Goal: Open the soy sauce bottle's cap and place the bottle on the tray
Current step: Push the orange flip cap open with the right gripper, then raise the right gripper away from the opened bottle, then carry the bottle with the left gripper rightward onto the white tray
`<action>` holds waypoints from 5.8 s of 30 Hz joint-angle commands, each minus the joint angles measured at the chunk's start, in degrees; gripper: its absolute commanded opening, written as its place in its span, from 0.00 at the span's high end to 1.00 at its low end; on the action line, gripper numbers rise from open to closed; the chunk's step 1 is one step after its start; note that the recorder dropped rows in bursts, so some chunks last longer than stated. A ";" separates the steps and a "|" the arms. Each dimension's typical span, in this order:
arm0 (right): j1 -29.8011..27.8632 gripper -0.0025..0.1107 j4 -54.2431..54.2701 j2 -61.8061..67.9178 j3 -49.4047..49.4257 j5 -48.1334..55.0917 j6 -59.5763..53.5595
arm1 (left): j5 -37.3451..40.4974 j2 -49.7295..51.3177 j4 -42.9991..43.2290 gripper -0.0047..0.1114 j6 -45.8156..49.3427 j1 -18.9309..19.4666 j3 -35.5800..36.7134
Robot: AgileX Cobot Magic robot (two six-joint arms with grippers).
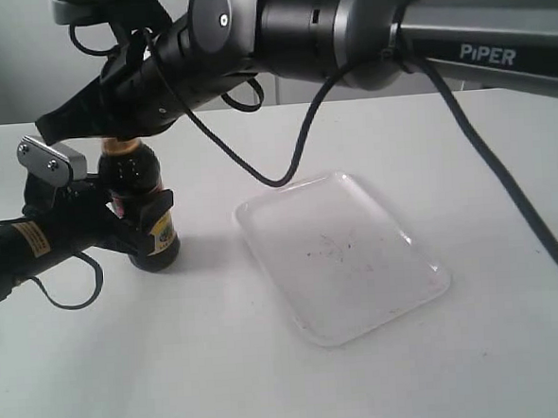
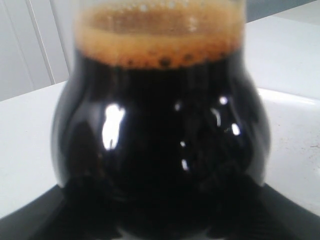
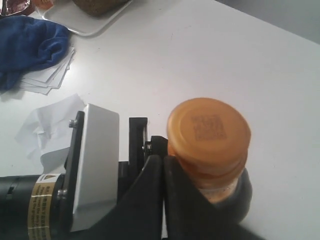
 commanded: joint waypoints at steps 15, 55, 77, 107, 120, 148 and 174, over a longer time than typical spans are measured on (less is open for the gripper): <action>-1.81 0.98 -0.57 0.98 -0.27 -2.41 -0.53 | -0.14 0.08 0.59 0.96 0.24 -0.42 -0.02; -12.57 0.98 -5.26 -0.78 -2.90 -0.23 -0.53 | -0.14 0.08 1.03 0.96 4.28 -0.42 0.69; -18.27 0.98 -35.40 -12.55 8.56 14.46 13.47 | -0.14 -4.44 0.55 0.96 4.39 -0.42 0.69; -41.52 0.98 -35.35 -24.46 30.98 7.64 14.63 | -0.14 -11.81 -5.54 0.96 7.58 -15.71 -2.47; -43.41 0.98 -33.58 -23.78 32.06 7.55 14.52 | -0.14 -10.73 -12.54 0.96 7.47 -23.46 -7.33; -43.41 0.98 -30.07 -15.77 32.06 5.78 12.84 | -0.14 2.22 -21.21 0.96 0.98 -29.99 -20.02; -43.41 0.98 -28.62 -15.73 32.06 1.89 12.84 | -0.14 10.90 -21.36 0.96 7.33 -31.65 -25.80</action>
